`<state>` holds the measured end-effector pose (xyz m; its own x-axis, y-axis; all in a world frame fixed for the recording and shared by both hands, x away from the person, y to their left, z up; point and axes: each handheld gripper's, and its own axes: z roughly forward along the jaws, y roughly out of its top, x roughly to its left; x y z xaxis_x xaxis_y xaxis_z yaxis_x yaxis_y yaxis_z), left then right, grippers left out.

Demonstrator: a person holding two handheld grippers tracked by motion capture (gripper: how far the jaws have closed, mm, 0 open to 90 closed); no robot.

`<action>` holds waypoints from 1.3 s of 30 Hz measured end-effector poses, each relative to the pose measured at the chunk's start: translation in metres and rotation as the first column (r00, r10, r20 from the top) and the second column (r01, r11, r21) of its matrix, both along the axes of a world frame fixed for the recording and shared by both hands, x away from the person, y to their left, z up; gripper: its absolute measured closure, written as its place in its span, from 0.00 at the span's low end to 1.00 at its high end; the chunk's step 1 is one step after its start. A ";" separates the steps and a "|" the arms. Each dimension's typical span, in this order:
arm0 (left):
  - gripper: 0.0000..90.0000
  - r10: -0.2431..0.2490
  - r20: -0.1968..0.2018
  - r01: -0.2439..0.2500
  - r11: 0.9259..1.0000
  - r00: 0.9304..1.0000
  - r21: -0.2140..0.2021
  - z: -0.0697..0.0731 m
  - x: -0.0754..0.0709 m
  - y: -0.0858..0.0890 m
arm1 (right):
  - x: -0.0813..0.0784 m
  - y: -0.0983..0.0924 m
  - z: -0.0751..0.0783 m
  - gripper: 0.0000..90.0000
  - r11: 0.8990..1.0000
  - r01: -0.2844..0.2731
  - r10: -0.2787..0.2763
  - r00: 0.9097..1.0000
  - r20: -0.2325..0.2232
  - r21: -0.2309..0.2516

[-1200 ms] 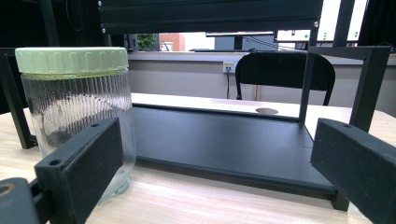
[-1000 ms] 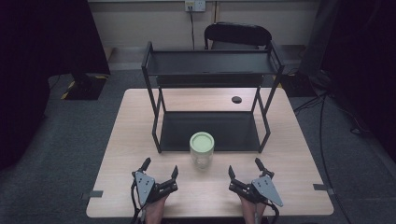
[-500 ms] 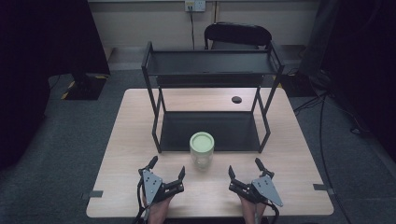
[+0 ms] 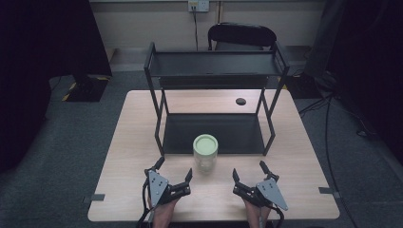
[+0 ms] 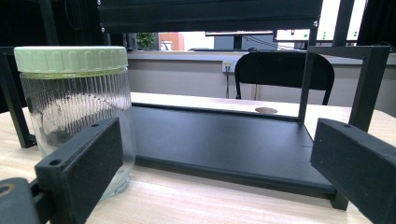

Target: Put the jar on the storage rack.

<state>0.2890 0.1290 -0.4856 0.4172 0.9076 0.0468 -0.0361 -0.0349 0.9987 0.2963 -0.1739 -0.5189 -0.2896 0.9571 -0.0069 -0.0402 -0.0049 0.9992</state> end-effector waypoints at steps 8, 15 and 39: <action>0.00 -0.026 0.010 0.026 1.000 1.000 0.006 0.006 -0.002 -0.006 | 0.000 0.000 0.000 0.02 1.000 0.000 0.000 1.000 0.000 0.000; 0.00 -0.041 0.004 0.041 0.999 0.999 0.002 0.008 0.000 -0.010 | 0.000 0.000 0.000 0.02 1.000 0.000 0.000 1.000 0.001 0.000; 0.00 -0.034 -0.003 0.034 0.999 0.999 -0.033 0.024 0.011 -0.021 | 0.000 0.000 0.000 0.01 1.000 0.009 -0.009 1.000 0.000 0.000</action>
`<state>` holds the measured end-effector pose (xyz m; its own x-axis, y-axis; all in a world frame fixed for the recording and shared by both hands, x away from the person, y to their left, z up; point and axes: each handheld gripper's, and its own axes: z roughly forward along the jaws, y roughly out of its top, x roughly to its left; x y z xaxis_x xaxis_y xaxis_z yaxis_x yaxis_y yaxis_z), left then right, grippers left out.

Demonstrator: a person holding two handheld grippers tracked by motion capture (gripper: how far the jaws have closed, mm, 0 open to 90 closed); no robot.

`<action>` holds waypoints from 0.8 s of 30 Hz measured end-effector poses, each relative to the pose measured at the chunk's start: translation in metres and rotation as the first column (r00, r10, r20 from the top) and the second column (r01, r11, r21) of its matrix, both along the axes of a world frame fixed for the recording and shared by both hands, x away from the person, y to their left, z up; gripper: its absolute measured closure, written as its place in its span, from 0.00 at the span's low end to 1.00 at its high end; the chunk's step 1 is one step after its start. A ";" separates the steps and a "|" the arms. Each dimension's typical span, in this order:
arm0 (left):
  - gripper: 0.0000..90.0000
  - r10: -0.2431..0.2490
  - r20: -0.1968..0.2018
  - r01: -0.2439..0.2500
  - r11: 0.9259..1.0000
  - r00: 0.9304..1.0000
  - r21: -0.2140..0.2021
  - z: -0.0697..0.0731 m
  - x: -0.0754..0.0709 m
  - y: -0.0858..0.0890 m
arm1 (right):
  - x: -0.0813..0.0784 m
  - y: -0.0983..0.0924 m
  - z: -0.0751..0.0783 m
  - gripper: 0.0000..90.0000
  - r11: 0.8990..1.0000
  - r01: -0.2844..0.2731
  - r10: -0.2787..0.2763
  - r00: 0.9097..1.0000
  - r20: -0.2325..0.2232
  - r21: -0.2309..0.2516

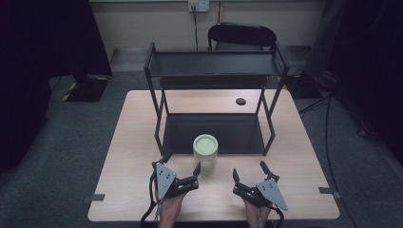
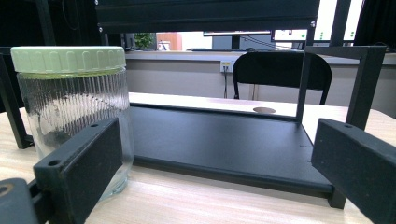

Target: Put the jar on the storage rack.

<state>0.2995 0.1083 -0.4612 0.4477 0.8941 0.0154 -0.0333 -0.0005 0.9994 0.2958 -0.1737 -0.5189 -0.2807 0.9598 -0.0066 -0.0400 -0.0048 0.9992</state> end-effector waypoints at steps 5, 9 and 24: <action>0.00 -0.010 0.012 0.010 1.000 1.000 0.014 0.003 0.001 -0.003 | 0.000 0.000 0.000 0.01 1.000 0.002 -0.002 1.000 0.000 0.000; 0.00 -0.014 0.019 0.014 1.000 1.000 0.012 0.003 0.001 -0.004 | 0.000 0.000 0.000 0.01 1.000 0.002 -0.002 1.000 0.000 0.000; 0.00 -0.029 -0.017 0.030 1.000 0.999 0.002 0.006 0.012 -0.011 | 0.000 0.000 0.000 0.01 1.000 0.002 -0.002 1.000 0.000 0.000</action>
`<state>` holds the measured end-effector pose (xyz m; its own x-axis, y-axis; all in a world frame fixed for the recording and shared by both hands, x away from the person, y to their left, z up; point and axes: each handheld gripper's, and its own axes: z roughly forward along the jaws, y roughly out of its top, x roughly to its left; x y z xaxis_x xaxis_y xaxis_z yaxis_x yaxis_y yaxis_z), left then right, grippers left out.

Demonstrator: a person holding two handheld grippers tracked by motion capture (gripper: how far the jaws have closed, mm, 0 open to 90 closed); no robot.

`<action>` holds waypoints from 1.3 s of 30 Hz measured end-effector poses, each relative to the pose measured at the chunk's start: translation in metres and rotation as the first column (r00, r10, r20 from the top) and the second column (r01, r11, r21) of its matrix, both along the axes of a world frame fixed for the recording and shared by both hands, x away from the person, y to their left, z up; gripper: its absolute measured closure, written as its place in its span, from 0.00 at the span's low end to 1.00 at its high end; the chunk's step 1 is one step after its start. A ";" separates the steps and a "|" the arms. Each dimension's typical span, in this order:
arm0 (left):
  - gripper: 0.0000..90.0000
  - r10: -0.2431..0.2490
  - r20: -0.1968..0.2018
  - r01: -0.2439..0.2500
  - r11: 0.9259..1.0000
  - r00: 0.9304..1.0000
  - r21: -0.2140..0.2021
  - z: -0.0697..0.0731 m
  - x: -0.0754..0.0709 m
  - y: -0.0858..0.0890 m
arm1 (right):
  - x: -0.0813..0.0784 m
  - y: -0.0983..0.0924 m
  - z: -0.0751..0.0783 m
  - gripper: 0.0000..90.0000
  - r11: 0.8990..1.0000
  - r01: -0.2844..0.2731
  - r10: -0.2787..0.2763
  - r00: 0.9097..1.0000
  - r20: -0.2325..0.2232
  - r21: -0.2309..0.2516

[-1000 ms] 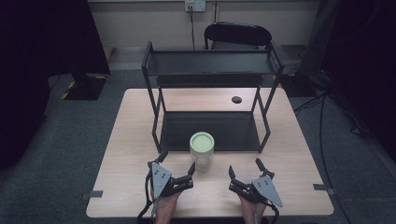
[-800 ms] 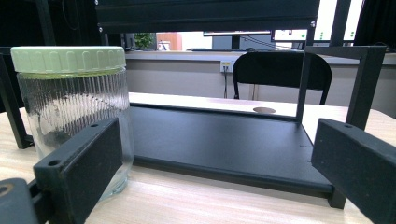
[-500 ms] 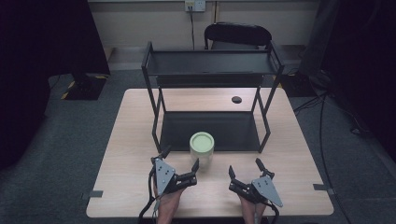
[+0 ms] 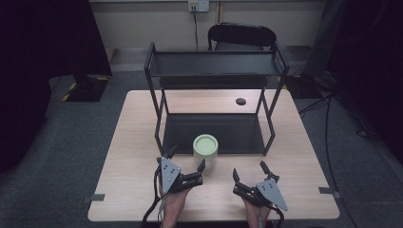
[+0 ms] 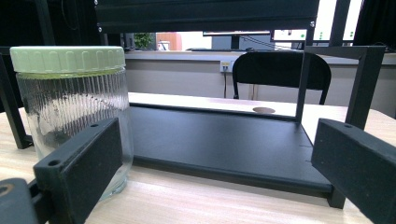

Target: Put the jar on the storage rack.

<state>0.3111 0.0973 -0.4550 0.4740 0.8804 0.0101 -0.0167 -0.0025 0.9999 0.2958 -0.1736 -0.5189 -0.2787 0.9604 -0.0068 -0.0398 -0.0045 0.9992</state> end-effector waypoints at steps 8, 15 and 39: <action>0.00 -0.022 -0.006 0.022 1.000 1.000 0.003 0.004 0.005 -0.005 | 0.000 0.000 0.000 0.01 1.000 0.000 0.000 1.000 0.000 0.000; 0.00 -0.027 -0.018 0.028 0.999 0.999 0.018 0.002 0.008 -0.011 | 0.000 0.000 0.000 0.01 1.000 0.000 0.000 1.000 0.000 0.000; 0.00 -0.060 -0.029 0.060 0.998 0.998 0.012 -0.001 0.015 -0.026 | 0.000 0.000 0.000 0.01 1.000 -0.001 0.001 1.000 -0.001 -0.002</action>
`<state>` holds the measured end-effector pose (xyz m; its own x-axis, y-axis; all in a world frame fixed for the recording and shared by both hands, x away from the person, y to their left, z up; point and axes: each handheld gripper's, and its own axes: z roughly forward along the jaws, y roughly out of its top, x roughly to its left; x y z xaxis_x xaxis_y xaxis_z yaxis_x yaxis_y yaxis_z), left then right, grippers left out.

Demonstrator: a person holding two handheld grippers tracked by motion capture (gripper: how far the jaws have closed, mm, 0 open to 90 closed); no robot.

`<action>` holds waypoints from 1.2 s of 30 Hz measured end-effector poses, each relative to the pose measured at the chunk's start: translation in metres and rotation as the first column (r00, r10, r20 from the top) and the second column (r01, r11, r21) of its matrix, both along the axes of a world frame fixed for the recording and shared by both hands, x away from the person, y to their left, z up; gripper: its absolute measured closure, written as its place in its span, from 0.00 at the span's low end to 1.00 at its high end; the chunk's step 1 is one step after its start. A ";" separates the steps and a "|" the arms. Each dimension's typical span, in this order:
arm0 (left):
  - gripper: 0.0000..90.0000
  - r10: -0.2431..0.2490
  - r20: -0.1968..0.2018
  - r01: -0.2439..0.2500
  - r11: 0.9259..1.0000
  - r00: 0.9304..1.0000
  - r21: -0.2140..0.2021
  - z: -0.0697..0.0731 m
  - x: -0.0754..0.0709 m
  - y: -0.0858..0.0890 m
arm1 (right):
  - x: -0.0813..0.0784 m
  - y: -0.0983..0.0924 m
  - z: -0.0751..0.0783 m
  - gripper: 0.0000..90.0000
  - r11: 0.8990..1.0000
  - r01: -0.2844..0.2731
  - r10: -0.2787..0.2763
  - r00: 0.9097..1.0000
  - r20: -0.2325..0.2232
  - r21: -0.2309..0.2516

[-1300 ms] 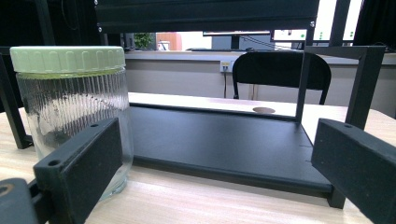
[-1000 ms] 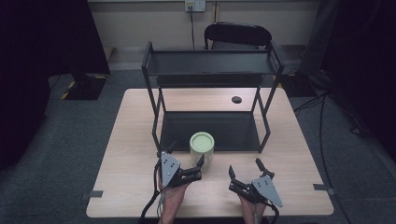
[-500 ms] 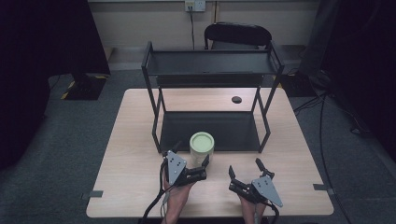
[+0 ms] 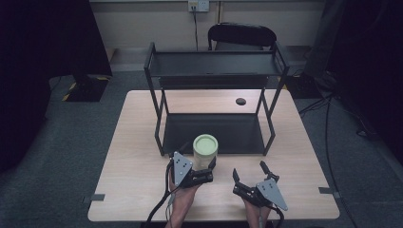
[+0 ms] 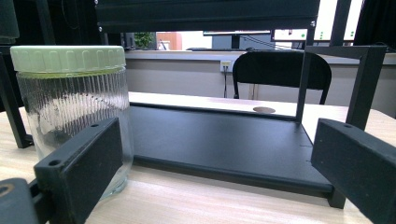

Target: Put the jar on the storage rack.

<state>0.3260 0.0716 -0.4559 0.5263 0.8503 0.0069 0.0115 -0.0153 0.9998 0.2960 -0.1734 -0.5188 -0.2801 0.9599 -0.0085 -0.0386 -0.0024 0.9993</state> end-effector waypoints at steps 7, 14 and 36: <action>0.00 -0.001 -0.010 0.001 1.000 1.000 -0.002 0.001 0.005 -0.001 | 0.000 0.000 0.000 0.01 1.000 0.000 0.000 1.000 0.001 0.001; 0.00 -0.018 -0.013 0.018 1.000 1.000 -0.016 0.004 0.007 -0.002 | 0.000 0.000 0.000 0.01 1.000 0.000 0.000 1.000 0.001 0.001; 0.00 0.002 0.018 -0.002 1.000 1.000 -0.015 0.001 0.024 -0.008 | 0.000 0.000 0.000 0.01 1.000 -0.006 0.006 1.000 0.001 0.001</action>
